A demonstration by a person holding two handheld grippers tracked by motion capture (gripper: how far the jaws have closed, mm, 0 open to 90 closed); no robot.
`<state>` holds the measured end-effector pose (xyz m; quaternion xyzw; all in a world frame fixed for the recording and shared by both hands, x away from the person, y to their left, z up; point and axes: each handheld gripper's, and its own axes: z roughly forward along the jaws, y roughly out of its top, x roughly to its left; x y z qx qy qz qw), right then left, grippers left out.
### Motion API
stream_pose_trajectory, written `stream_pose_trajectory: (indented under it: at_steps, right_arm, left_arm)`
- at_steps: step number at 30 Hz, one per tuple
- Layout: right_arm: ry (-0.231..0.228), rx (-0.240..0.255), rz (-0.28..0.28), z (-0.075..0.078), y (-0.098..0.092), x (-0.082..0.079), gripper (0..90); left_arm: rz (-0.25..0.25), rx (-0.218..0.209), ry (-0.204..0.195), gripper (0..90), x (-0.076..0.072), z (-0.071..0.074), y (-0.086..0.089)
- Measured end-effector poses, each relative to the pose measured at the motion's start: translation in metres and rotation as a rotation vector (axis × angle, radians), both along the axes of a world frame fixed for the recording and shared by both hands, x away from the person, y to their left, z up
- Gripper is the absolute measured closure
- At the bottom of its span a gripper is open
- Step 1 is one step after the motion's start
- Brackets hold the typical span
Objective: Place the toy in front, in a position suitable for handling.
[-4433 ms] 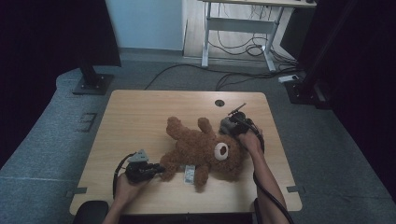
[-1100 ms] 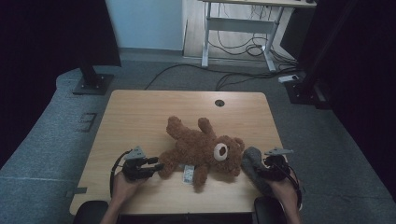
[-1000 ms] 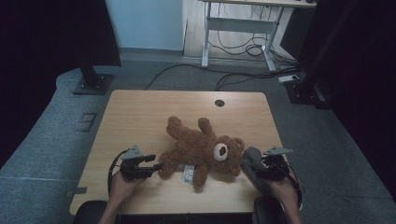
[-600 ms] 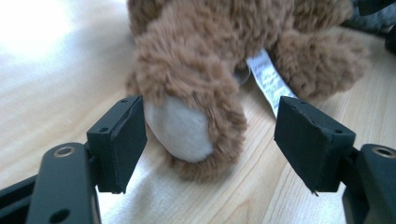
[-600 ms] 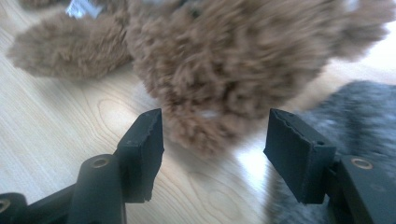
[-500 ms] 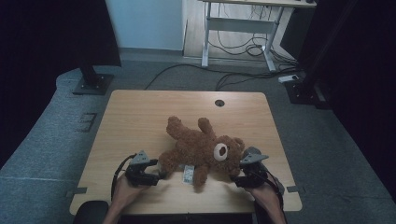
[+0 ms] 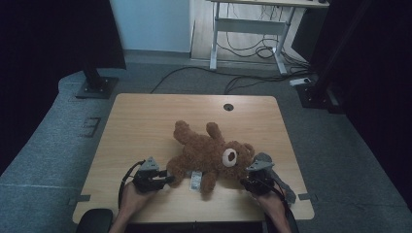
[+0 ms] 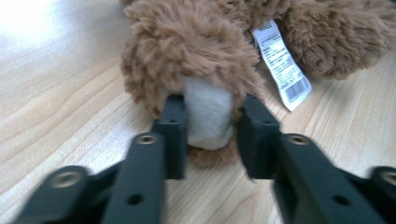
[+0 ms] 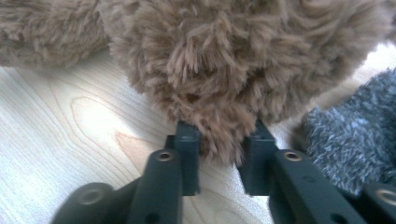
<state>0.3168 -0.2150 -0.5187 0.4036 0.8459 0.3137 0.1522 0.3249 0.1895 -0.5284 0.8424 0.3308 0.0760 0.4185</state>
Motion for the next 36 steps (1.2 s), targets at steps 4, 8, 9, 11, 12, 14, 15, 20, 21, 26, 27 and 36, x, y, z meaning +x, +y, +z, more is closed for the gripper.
stream_pose_trajectory:
  at_steps: [4,8,9,11,12,14,15,20,21,26,27,36]
  right_arm:
    - [-0.03,0.019,0.009,0.011,-0.001,-0.001,79.0]
    - [-0.058,0.028,0.015,0.023,-0.002,0.001,80.2]
    - [-0.067,0.031,0.015,0.026,-0.002,0.002,80.3]
    - [-0.082,0.035,0.017,0.032,-0.002,0.004,80.4]
    - [-0.086,0.036,0.018,0.035,-0.002,0.005,80.4]
    - [-0.096,0.038,0.017,0.039,-0.001,0.009,80.6]
    - [-0.096,0.041,0.017,0.041,-0.001,0.011,80.6]
    - [-0.103,0.071,0.017,0.048,-0.001,0.02,80.8]
    - [-0.103,0.077,0.013,0.049,-0.001,0.023,80.8]
    - [-0.087,0.099,-0.009,0.049,-0.004,0.034,80.8]
    - [-0.082,0.1,-0.017,0.048,-0.005,0.036,80.8]
    - [-0.044,0.128,-0.058,0.04,-0.013,0.049,80.2]
  left_arm:
    - [0.01,-0.045,-0.051,74.7,-0.001,0.011,0.004]
    - [0.015,-0.087,-0.081,78.1,0.0,0.022,0.01]
    - [0.017,-0.095,-0.092,79.1,0.001,0.025,0.011]
    - [0.012,-0.113,-0.101,80.7,0.001,0.032,0.013]
    - [0.012,-0.121,-0.11,81.6,0.002,0.036,0.014]
    - [0.01,-0.138,-0.118,83.4,0.003,0.042,0.016]
    - [0.009,-0.148,-0.126,83.9,0.004,0.046,0.017]
    - [-0.006,-0.181,-0.155,87.8,0.013,0.067,0.018]
    - [-0.009,-0.184,-0.156,88.4,0.016,0.071,0.017]
    - [0.009,-0.169,-0.138,88.0,0.034,0.074,0.014]
    - [0.019,-0.169,-0.13,87.6,0.04,0.073,0.015]
    - [0.107,-0.2,-0.135,60.3,0.046,0.068,0.041]
